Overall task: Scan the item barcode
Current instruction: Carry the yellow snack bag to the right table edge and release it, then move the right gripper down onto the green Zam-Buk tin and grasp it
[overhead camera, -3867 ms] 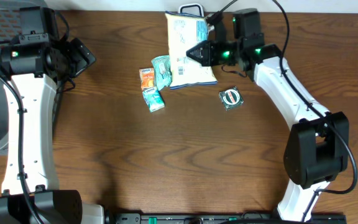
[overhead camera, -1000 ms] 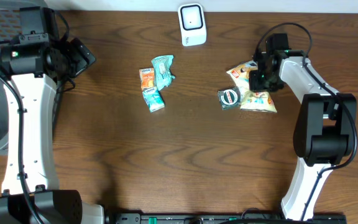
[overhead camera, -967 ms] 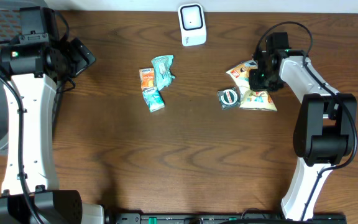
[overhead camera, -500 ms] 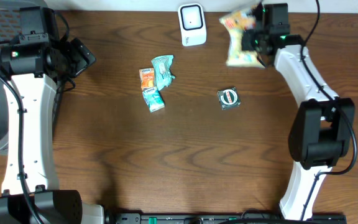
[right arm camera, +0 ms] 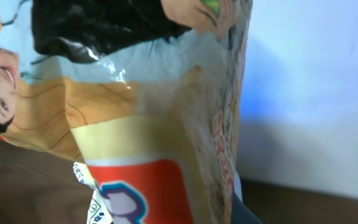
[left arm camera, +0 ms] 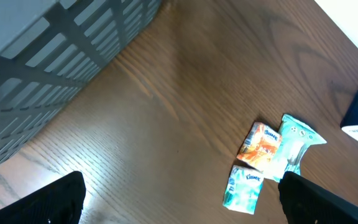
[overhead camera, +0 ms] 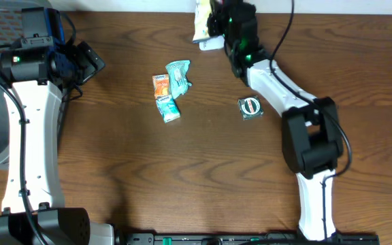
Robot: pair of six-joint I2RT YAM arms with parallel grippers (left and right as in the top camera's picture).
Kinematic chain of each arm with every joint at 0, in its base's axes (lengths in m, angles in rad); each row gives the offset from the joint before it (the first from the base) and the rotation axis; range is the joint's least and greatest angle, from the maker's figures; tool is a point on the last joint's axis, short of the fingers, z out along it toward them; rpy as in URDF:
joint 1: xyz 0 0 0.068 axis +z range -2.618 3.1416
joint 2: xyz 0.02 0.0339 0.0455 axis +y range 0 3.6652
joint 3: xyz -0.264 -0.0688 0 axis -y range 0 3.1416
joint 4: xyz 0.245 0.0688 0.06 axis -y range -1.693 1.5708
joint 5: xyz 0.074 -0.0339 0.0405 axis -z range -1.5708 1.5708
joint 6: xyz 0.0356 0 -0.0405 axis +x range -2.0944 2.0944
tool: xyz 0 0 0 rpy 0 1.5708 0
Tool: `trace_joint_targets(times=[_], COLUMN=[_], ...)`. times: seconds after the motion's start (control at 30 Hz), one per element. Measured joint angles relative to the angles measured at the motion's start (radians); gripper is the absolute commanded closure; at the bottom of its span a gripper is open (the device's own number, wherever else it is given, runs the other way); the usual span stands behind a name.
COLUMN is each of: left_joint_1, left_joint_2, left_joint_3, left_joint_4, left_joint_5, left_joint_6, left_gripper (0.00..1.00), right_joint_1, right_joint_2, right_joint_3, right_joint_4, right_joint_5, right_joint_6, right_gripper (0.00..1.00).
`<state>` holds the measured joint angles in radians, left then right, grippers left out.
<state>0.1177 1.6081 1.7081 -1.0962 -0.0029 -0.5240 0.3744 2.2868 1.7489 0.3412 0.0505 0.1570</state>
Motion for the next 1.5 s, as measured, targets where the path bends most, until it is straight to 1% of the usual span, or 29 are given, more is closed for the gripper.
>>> trace_joint_targets(times=[0.17, 0.33, 0.47, 0.6, 0.63, 0.7, 0.83, 0.9, 1.0, 1.03, 1.07, 1.1, 1.13, 1.17, 1.2, 1.33, 1.5], left_joint_1=[0.0, 0.0, 0.0, 0.0, 0.0, 0.0, 0.0, 0.0, 0.0, 0.0, 0.0, 0.0, 0.0, 0.0, 0.0, 0.0, 0.0], left_joint_2=[0.0, 0.0, 0.0, 0.0, 0.0, 0.0, 0.0, 0.0, 0.0, 0.0, 0.0, 0.0, 0.0, 0.0, 0.0, 0.0, 0.0], left_joint_3=[0.0, 0.0, 0.0, 0.0, 0.0, 0.0, 0.0, 0.0, 0.0, 0.0, 0.0, 0.0, 0.0, 0.0, 0.0, 0.0, 0.0], left_joint_4=[0.0, 0.0, 0.0, 0.001, 0.0, 0.001, 0.0, 0.0, 0.0, 0.0, 0.0, 0.0, 0.0, 0.0, 0.0, 0.0, 0.0], left_joint_5=[0.0, 0.0, 0.0, 0.0, 0.0, 0.0, 0.0, 0.0, 0.0, 0.0, 0.0, 0.0, 0.0, 0.0, 0.0, 0.0, 0.0], left_joint_6=[0.0, 0.0, 0.0, 0.0, 0.0, 0.0, 0.0, 0.0, 0.0, 0.0, 0.0, 0.0, 0.0, 0.0, 0.0, 0.0, 0.0], left_gripper=[0.02, 0.02, 0.02, 0.02, 0.02, 0.02, 0.02, 0.02, 0.02, 0.02, 0.02, 0.02, 0.02, 0.02, 0.02, 0.02, 0.02], right_joint_1=[-0.003, -0.004, -0.016, -0.071, -0.1, -0.148, -0.307, -0.406, -0.528, -0.562, -0.599, -0.647, -0.676, -0.709, -0.727, -0.801, -0.789], right_joint_2=[0.066, 0.064, 0.046, -0.035, -0.072, -0.117, -0.191, -0.193, -0.187, -0.185, -0.183, -0.182, -0.182, -0.182, -0.182, -0.182, -0.182], right_joint_3=[-0.005, -0.005, -0.005, -0.006, -0.006, -0.004, 0.007, 0.007, 0.002, 0.002, 0.002, 0.0, 0.0, 0.0, 0.0, 0.0, 0.0], right_joint_4=[-0.007, 0.04, 0.022, -0.122, -0.209, -0.285, -0.557, -0.662, -0.774, -0.79, -0.808, -0.827, -0.839, -0.85, -0.855, -0.909, -0.921], right_joint_5=[0.018, 0.023, 0.037, 0.105, 0.134, 0.173, 0.255, 0.285, 0.304, 0.307, 0.309, 0.316, 0.319, 0.321, 0.322, 0.296, 0.166], right_joint_6=[0.0, 0.0, 0.0, -0.023, -0.048, -0.077, -0.142, -0.166, -0.188, -0.196, -0.205, -0.217, -0.219, -0.22, -0.22, -0.219, -0.219], right_gripper=[0.99, 0.99, 0.99, 0.99, 0.99, 0.99, 0.99, 0.99, 0.98, 0.87, 0.42, 0.21, 0.08, 0.03, 0.01, 0.01, 0.01])
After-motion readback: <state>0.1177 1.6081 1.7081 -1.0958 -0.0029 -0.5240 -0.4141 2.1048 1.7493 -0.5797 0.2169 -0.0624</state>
